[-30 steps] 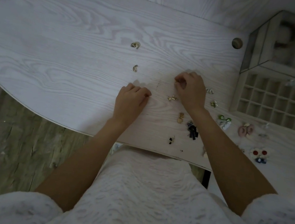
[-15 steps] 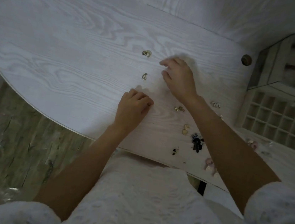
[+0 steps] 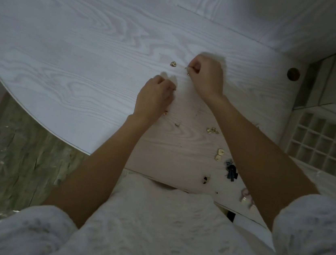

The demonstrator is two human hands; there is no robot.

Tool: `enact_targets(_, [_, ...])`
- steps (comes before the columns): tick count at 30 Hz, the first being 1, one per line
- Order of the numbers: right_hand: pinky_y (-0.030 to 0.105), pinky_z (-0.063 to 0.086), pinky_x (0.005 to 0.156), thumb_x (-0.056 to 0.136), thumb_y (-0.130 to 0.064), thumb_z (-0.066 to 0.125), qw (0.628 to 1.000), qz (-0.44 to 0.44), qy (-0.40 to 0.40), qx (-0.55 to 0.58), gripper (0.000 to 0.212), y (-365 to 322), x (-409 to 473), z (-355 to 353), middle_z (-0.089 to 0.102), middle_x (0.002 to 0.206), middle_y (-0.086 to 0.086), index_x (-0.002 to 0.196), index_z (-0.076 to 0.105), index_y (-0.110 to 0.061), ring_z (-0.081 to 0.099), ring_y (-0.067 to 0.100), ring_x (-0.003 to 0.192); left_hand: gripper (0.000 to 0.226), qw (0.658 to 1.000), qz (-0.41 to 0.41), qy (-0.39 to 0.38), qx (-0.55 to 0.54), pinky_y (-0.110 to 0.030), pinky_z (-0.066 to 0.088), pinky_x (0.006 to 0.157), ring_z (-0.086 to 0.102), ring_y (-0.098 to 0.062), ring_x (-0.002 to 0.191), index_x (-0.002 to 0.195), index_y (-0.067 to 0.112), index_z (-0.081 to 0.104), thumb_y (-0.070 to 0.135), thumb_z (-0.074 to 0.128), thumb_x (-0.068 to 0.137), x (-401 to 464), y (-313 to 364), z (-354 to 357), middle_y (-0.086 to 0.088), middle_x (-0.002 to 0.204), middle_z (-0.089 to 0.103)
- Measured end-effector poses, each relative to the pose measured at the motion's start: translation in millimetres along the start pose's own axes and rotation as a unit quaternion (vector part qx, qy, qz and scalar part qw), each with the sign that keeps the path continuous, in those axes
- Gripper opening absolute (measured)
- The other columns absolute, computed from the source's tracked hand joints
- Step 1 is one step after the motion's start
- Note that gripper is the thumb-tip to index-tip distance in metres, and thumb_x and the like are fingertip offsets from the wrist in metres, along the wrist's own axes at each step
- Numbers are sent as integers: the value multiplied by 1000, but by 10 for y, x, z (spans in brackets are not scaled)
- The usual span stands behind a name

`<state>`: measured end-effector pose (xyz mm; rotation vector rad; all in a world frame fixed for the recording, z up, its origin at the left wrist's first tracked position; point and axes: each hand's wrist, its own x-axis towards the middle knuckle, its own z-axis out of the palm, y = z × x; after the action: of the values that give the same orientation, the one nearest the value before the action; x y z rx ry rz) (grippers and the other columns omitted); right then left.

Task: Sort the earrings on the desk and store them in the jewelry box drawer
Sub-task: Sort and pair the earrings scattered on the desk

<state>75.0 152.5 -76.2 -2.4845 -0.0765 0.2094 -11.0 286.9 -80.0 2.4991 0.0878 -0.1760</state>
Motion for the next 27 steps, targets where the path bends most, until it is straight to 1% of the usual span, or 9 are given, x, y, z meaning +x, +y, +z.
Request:
enact_targets(4, [30,50,69,82,-15,60,998,15,55,26,6,191,-238,-269,68,83,4,82,64,-10,60,14,75,20,1000,6,14,12,-35,46,72,56,-26,93,101,14,65,23,62,83,-50,-28,12,-8,99,62])
enact_targets(6, [27,49,67,81,-15,60,995,31,88,39,6,338,-454,-458,67,80,5,81,63,-10,60,13,72,20,999,28,8,19,-33,44,73,56,-22,93,103,16,63,25,60,85,-138,53,36,-5,97,64])
enact_targets(10, [23,48,69,83,-13,61,988,82,124,44,7,703,-1043,-717,66,81,5,85,62,-6,59,13,73,22,996,87,-7,-25,-28,45,70,60,-15,85,106,20,59,27,62,85,-409,287,162,4,92,67])
enact_targets(12, [21,48,71,84,-12,62,984,115,125,48,8,837,-1276,-751,66,83,4,89,63,-6,59,12,74,25,994,100,-21,-38,-27,45,69,60,-12,85,109,21,58,27,62,85,-503,381,254,7,96,68])
enact_targets(16, [30,53,74,84,-13,62,986,130,99,35,7,985,-1530,-720,70,85,6,87,68,-11,63,16,77,17,985,167,-40,-15,-29,46,70,59,-18,84,98,18,64,24,66,82,-543,613,416,2,89,68])
enact_targets(19, [28,44,71,85,-17,59,988,129,78,-19,10,1004,-1578,-660,68,90,6,89,68,-14,59,20,84,16,972,229,-44,27,-32,45,74,56,-23,83,91,18,66,27,68,78,-557,731,543,-1,89,68])
enact_targets(21, [26,37,69,86,-20,57,986,136,85,-40,12,1020,-1551,-640,67,91,7,90,67,-15,57,23,87,16,971,233,-37,44,-35,46,74,55,-25,84,91,20,67,28,69,77,-557,780,599,-1,88,67])
enact_targets(25, [26,44,67,86,-23,58,980,164,107,-27,13,1012,-1416,-686,71,89,4,89,68,-15,62,20,84,17,971,229,-21,68,-34,40,75,55,-26,88,96,21,69,24,67,80,-348,939,635,-2,92,68])
enact_targets(27, [25,43,66,86,-26,58,978,180,93,-56,16,1000,-1360,-704,71,92,3,92,68,-16,63,18,85,17,969,230,-25,80,-36,38,77,54,-28,93,98,21,69,22,66,81,-197,1032,653,-4,96,67])
